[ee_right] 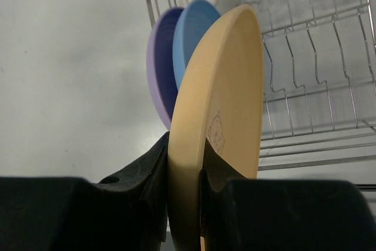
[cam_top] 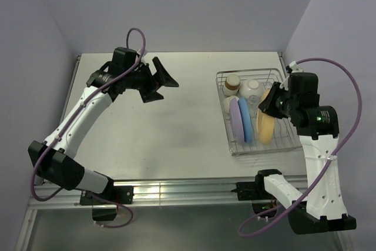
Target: Load the mixed dishes into the dish rack
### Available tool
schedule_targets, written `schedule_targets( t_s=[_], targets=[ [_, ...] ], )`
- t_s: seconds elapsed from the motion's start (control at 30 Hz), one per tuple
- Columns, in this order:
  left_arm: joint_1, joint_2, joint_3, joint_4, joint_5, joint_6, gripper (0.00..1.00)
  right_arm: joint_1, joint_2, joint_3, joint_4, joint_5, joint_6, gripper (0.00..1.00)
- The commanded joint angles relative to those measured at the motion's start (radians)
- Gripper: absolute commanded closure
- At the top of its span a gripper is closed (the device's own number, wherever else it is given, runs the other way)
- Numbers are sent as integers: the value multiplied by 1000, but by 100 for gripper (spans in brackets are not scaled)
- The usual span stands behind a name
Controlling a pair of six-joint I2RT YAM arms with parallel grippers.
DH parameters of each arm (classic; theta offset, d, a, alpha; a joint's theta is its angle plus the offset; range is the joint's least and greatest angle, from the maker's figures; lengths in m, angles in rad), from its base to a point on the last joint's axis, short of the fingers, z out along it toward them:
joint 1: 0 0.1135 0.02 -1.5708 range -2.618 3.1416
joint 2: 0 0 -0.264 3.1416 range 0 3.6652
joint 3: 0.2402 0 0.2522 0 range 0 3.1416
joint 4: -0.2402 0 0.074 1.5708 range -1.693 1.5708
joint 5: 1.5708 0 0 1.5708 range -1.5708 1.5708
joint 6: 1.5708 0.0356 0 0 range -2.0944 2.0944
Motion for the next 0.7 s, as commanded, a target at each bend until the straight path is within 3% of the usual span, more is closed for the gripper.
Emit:
schedule_targets(
  t_s=[0.0,0.67],
  targets=[
    [-15,-42,-24,1,-2,24,1,10,-42,-59,109,-14,-62,100],
    [-41,-62,-67,2,24,10,1,47,4,-233,266,-103,-108,100]
  ],
)
